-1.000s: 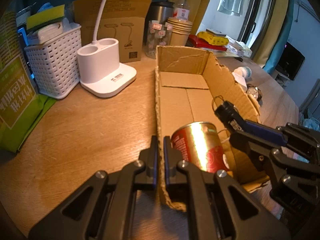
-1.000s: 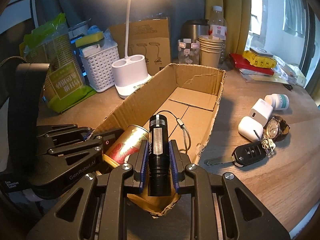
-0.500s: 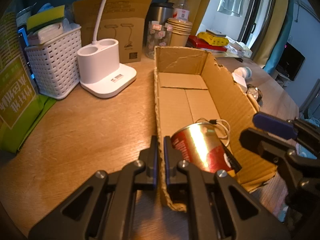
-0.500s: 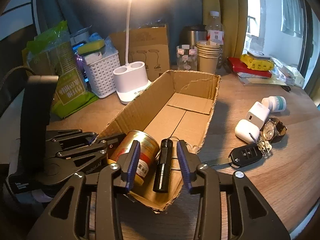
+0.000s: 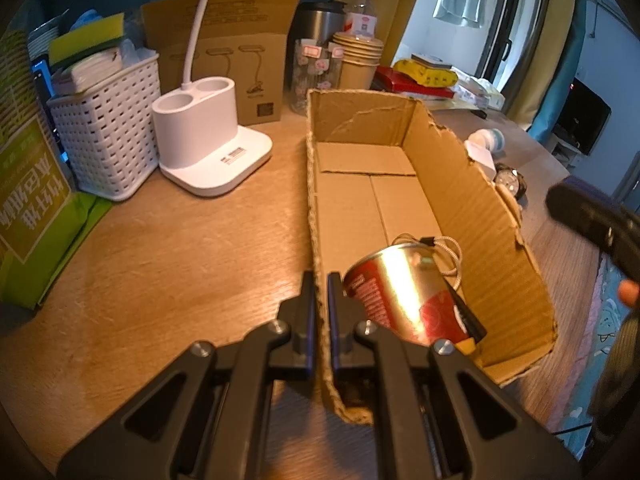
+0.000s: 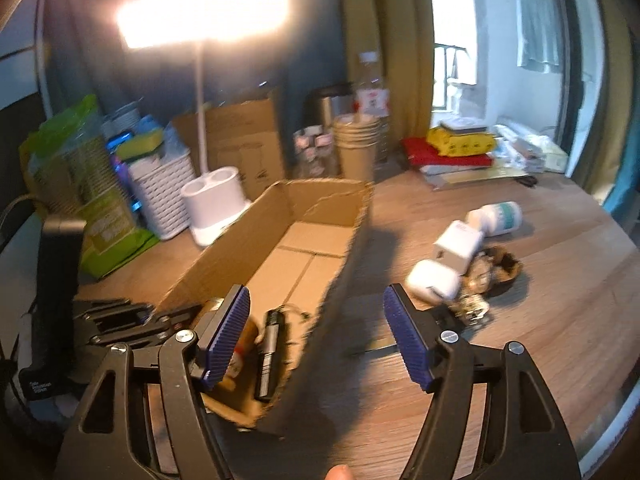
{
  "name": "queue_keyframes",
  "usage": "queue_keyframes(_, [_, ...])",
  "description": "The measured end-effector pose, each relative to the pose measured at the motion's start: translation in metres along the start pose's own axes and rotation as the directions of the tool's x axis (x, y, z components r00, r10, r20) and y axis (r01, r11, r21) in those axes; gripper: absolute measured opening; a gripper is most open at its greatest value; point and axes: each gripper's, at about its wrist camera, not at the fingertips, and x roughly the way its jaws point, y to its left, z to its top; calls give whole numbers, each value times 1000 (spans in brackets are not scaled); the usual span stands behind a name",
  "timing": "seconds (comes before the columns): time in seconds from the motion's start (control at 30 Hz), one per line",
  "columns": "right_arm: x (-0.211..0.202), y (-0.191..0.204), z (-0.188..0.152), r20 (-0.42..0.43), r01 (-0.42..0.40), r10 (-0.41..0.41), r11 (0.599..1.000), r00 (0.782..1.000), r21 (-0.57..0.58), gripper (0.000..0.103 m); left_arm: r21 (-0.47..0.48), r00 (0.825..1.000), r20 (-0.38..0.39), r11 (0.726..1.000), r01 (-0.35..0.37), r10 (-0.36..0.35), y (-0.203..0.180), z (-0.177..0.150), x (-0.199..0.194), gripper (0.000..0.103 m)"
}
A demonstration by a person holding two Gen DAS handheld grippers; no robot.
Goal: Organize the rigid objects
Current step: 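Move the right tool back to the black car key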
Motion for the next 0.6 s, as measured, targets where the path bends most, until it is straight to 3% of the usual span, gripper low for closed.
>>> queue_keyframes(0.23, [-12,-38,6,40,102,-104,993,994,59,74,1,1000,2,1000,-1,1,1,0,1,6])
queue_keyframes(0.6, [-1,-74,-6,-17,194,-194,976,981,100,74,9,1000,8,1000,-15,15,-1,-1,-1,6])
